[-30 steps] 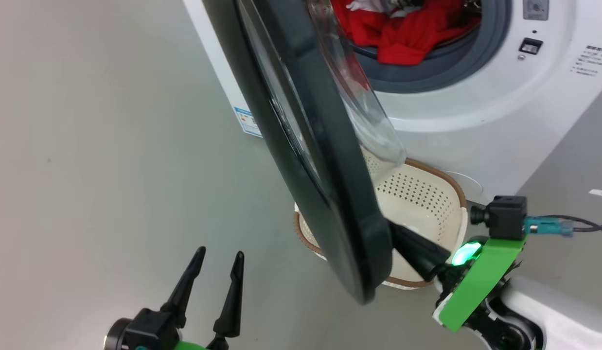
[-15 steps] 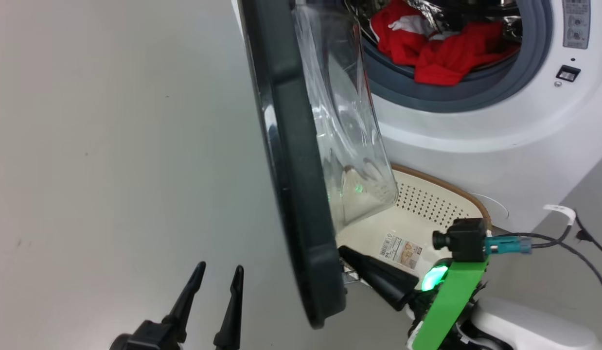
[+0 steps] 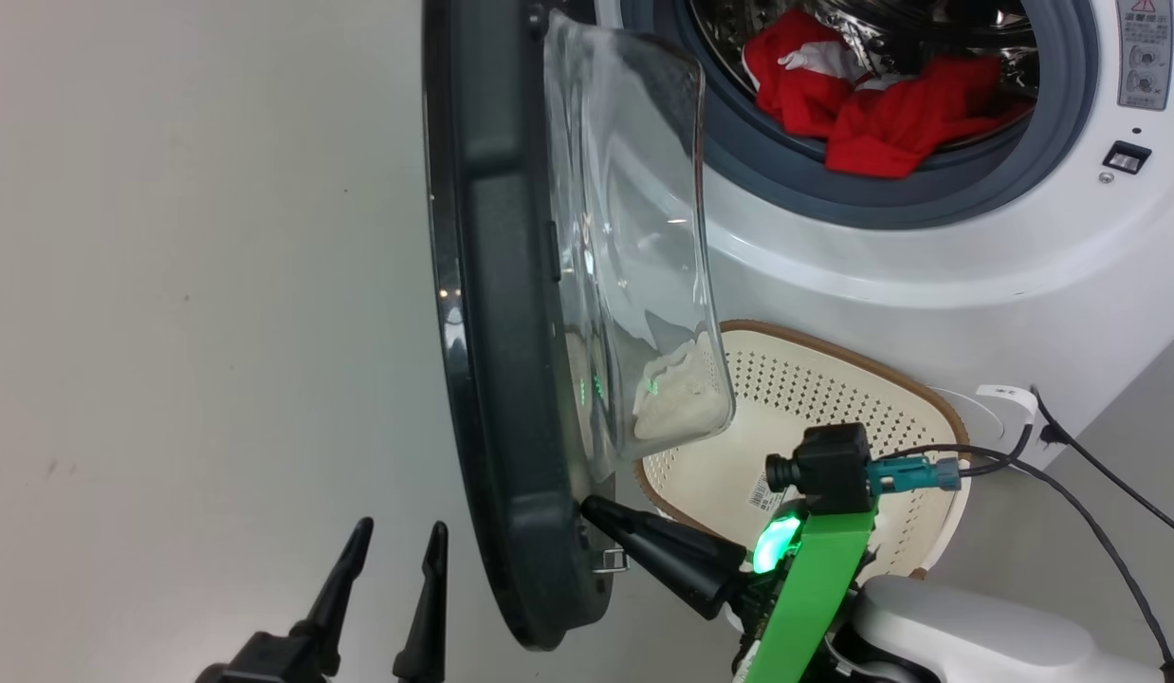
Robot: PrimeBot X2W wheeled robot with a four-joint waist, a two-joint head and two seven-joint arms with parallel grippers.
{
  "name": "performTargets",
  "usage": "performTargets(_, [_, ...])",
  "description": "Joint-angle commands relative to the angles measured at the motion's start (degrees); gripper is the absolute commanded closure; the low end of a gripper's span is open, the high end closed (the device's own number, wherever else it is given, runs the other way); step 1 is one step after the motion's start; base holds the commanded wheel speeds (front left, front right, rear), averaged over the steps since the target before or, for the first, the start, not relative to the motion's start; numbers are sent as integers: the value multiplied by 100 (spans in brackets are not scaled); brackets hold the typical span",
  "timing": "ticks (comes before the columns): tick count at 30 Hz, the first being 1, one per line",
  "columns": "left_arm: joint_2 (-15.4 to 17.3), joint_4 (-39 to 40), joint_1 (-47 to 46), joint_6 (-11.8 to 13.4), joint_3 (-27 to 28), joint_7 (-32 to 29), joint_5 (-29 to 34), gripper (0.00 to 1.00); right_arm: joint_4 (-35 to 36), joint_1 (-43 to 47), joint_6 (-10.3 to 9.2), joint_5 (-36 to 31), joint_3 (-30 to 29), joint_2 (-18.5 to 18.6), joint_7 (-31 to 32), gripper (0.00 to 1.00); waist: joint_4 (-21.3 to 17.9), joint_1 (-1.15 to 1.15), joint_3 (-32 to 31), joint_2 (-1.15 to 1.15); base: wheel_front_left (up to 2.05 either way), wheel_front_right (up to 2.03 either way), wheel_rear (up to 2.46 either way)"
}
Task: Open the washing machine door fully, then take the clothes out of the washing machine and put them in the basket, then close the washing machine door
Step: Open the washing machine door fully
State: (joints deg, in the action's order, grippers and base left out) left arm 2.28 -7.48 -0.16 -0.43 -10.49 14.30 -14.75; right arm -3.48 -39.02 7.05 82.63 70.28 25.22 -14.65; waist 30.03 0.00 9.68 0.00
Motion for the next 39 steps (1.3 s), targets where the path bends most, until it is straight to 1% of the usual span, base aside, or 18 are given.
performTargets(1, [60, 162, -45, 51, 229, 70, -34, 0, 122, -49, 44, 31, 6, -125, -35, 100, 1, 0, 4, 0, 0, 0, 0])
performTargets(5, [60, 164, -42, 45, 274, 70, -26, 0, 80, -58, 44, 30, -12, -144, -35, 100, -7, 0, -10, 0, 0, 0, 0])
performTargets(11, [60, 115, -85, 9, 307, 70, 6, 0, -80, 153, 44, -96, -268, -18, -35, 100, -37, 0, -40, 0, 0, 0, 0])
performTargets(12, [60, 98, -106, -8, 319, 70, 22, 0, -119, 215, 44, -132, -346, 11, -35, 95, -53, 0, -45, 0, 0, 0, 0])
performTargets(14, [60, 76, -137, -33, 370, 70, 55, 0, -198, 326, 44, -200, -468, 54, -35, 79, -126, 0, -45, 0, 0, 0, 0])
performTargets(16, [60, 70, -158, -59, 420, 70, 81, 0, -295, 415, 44, -302, -559, 106, -35, 68, -206, 0, -44, 0, 0, 0, 0])
performTargets(17, [60, 66, -164, -73, 441, 70, 96, 0, -333, 471, 44, -324, -622, 120, -35, 61, -246, 0, -46, 0, 0, 0, 0])
performTargets(18, [60, 61, -168, -84, 460, 70, 111, 0, -362, 529, 44, -339, -685, 136, -35, 56, -284, 0, -49, 0, 0, 0, 0])
performTargets(20, [60, 61, -172, -98, 502, 70, 130, 0, -428, 638, 44, -394, -806, 177, -35, 52, -367, 0, -55, 0, 0, 0, 0])
performTargets(21, [60, 61, -170, -104, 522, 70, 138, 0, -460, 698, 44, -410, -864, 195, -35, 41, -404, 0, -61, 0, 0, 0, 0])
performTargets(22, [60, 62, -167, -110, 542, 70, 146, 0, -496, 755, 44, -443, -922, 217, -35, 28, -444, 0, -59, 0, 0, 0, 0])
performTargets(25, [60, 60, -168, -127, 568, 70, 166, 0, -620, 950, 44, -578, -1126, 280, -35, 0, -528, 0, -64, 0, 0, 0, 0])
performTargets(32, [60, 74, -171, -128, 624, 70, 172, 0, -940, 1482, 44, -1109, -1928, 271, -35, 0, -660, 0, -62, 0, 0, 0, 0])
performTargets(36, [60, 76, -162, -121, 644, 70, 167, 0, -1116, 1796, 44, -1724, -2493, 172, -35, 0, -709, 0, -72, 0, 0, 0, 0])
performTargets(39, [60, 73, -158, -122, 660, 70, 164, 0, -1214, 2012, 44, -2387, -2937, 99, -35, 0, -734, 0, -72, 0, 0, 0, 0])
